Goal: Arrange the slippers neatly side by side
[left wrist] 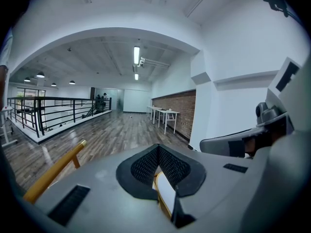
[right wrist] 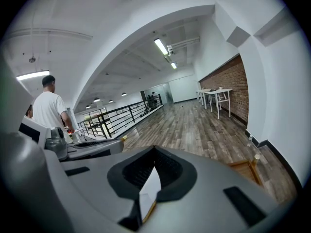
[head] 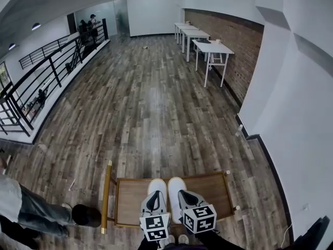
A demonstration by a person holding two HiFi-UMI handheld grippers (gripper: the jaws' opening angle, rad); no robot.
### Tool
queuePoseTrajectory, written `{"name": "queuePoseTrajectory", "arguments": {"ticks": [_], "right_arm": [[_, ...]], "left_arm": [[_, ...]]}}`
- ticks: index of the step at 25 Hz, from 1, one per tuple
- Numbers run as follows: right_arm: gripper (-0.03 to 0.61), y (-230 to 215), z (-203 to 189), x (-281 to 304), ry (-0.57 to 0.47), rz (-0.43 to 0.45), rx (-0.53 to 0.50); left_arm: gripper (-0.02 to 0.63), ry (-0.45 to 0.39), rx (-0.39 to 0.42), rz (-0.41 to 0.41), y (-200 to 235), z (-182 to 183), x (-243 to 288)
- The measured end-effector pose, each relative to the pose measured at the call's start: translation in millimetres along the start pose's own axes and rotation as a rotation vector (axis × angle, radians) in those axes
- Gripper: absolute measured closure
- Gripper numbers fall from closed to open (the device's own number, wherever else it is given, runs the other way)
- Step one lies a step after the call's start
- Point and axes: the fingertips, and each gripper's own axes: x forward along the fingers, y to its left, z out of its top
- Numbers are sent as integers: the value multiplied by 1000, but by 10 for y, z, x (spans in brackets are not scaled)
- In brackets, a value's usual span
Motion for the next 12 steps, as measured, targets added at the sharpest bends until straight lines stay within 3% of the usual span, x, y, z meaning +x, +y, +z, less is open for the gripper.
{"name": "queuePoseTrajectory", "arguments": {"ticks": [12], "right_arm": [[580,14,5,10,3,0,-2]], "left_arm": [[614,4,-3,-5,-8,-15,4]]}}
